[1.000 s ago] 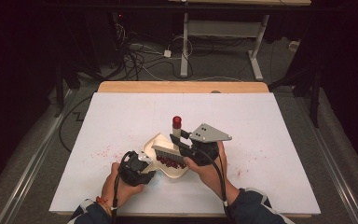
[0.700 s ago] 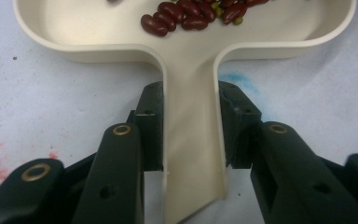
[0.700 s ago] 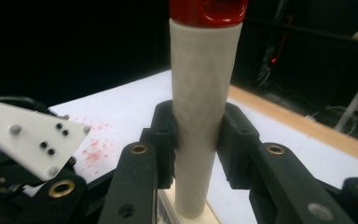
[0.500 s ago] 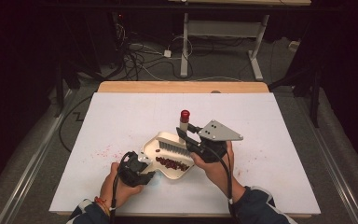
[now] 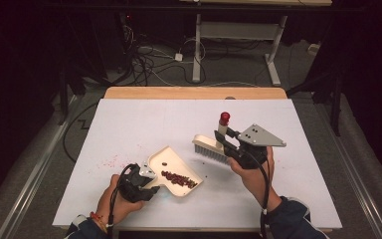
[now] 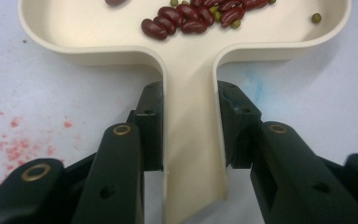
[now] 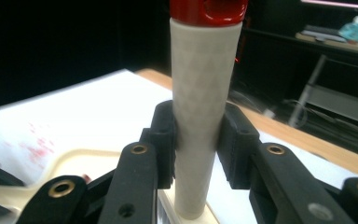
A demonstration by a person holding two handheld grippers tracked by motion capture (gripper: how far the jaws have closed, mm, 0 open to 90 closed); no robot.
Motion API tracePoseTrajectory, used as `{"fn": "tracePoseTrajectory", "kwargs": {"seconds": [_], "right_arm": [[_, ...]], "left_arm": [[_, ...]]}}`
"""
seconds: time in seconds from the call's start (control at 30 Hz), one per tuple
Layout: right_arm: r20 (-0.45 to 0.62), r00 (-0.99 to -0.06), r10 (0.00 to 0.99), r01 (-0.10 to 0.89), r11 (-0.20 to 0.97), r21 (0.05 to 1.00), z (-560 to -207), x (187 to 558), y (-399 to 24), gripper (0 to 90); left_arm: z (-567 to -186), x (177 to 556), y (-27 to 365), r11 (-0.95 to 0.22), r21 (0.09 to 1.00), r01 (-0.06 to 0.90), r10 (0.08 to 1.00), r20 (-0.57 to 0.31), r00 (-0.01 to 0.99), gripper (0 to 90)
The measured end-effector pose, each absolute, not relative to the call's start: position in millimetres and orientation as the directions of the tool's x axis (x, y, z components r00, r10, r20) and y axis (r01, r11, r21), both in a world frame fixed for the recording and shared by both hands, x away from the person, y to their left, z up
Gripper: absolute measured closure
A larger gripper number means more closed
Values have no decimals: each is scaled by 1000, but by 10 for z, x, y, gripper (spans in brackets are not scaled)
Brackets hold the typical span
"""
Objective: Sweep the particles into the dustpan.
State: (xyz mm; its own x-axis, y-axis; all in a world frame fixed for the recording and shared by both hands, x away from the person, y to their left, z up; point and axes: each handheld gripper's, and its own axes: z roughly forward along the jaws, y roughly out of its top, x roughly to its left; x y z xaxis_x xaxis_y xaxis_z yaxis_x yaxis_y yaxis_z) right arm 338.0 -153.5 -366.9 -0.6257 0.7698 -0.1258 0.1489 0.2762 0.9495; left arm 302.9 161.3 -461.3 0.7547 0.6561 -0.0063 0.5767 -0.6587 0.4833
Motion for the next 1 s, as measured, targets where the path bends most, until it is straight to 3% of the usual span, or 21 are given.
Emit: {"fn": "tracePoseTrajectory", "kwargs": {"seconds": [0.37, 0.67, 0.77, 1.0], "right_arm": [[-157, -605, 780, 186, 331, 925, -3811, 3276, -1775, 702], [-181, -658, 731, 160, 370, 915, -3853, 3130, -1519, 702], [-136, -712, 689, 167, 353, 921, -3818, 3041, -1436, 703], [-145, -716, 683, 130, 335, 933, -3700, 2946, -1454, 702]], "left_arm": [[-4663, 2918, 1503, -687, 460, 563, 632, -5, 775, 638], [-4688, 2931, 1444, -686, 459, 564, 633, -4, 774, 638], [-4688, 2930, 1438, -686, 461, 564, 634, -4, 774, 638], [-4682, 2928, 1438, -685, 460, 565, 634, -4, 773, 638]]}}
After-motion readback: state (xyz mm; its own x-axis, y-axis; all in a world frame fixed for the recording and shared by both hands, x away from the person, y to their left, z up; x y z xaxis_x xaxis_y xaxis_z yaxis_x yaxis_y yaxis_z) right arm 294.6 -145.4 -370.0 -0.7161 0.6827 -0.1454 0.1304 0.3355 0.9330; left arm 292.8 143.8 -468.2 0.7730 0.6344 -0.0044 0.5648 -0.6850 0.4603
